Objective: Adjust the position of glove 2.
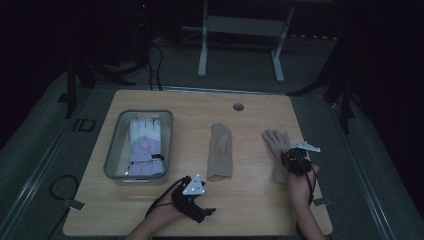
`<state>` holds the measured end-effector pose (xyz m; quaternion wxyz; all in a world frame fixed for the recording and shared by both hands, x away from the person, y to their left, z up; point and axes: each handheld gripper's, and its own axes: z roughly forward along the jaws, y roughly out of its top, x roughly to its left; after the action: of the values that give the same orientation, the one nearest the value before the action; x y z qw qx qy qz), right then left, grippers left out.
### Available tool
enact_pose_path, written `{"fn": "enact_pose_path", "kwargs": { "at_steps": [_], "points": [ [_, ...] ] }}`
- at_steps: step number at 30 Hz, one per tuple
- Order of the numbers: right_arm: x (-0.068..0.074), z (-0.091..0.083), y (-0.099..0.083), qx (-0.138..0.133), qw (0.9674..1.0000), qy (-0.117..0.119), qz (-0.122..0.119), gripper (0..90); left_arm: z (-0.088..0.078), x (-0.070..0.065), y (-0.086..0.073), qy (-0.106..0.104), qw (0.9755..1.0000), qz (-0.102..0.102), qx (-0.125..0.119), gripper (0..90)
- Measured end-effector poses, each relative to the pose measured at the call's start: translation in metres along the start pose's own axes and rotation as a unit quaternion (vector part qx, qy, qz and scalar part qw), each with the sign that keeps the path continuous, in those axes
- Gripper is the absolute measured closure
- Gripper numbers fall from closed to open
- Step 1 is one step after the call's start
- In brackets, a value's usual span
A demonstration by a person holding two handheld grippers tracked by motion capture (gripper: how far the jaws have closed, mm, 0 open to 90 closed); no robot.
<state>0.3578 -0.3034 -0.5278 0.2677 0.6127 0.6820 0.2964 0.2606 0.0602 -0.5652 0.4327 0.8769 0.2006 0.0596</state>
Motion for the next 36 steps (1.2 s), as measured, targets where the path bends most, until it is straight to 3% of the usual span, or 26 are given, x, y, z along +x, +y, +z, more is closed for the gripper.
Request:
{"fn": "enact_pose_path", "kwargs": {
  "at_steps": [3, 5, 7, 11, 19, 25, 31, 36],
  "points": [
    [0.000, 0.005, -0.007, -0.002, 0.9999, 0.011, 0.010, 75.8, 0.000, 0.000, 0.000, 0.000, 1.0000, 0.000, 0.001, 5.8],
    [0.001, 0.008, -0.009, 0.002, 0.9999, 0.015, 0.002, 68.5, 0.000, 0.000, 0.000, 0.000, 1.0000, 0.000, 0.002, 5.8],
    [0.001, 0.009, -0.010, 0.005, 0.9998, 0.019, -0.002, 66.7, 0.000, 0.000, 0.000, 0.000, 1.0000, 0.000, 0.001, 5.8],
    [0.000, 0.011, -0.009, 0.019, 0.9986, 0.045, -0.020, 53.1, 0.000, 0.000, 0.000, -0.001, 1.0000, 0.001, 0.003, 5.8],
    [-0.018, 0.005, 0.003, 0.002, 0.9941, 0.078, -0.075, 55.2, 0.000, 0.000, 0.000, -0.001, 1.0000, 0.001, 0.002, 5.8],
    [-0.034, 0.010, 0.013, -0.002, 0.9852, 0.106, -0.134, 56.4, 0.001, 0.000, 0.000, 0.000, 1.0000, -0.001, 0.001, 5.8],
    [-0.039, 0.021, 0.010, 0.006, 0.9794, 0.130, -0.155, 53.2, 0.001, 0.000, 0.000, 0.000, 1.0000, -0.001, 0.003, 5.8],
    [-0.041, 0.028, 0.003, 0.010, 0.9791, 0.130, -0.156, 48.7, 0.001, 0.000, 0.000, -0.001, 1.0000, -0.002, 0.001, 5.8]
  ]
}}
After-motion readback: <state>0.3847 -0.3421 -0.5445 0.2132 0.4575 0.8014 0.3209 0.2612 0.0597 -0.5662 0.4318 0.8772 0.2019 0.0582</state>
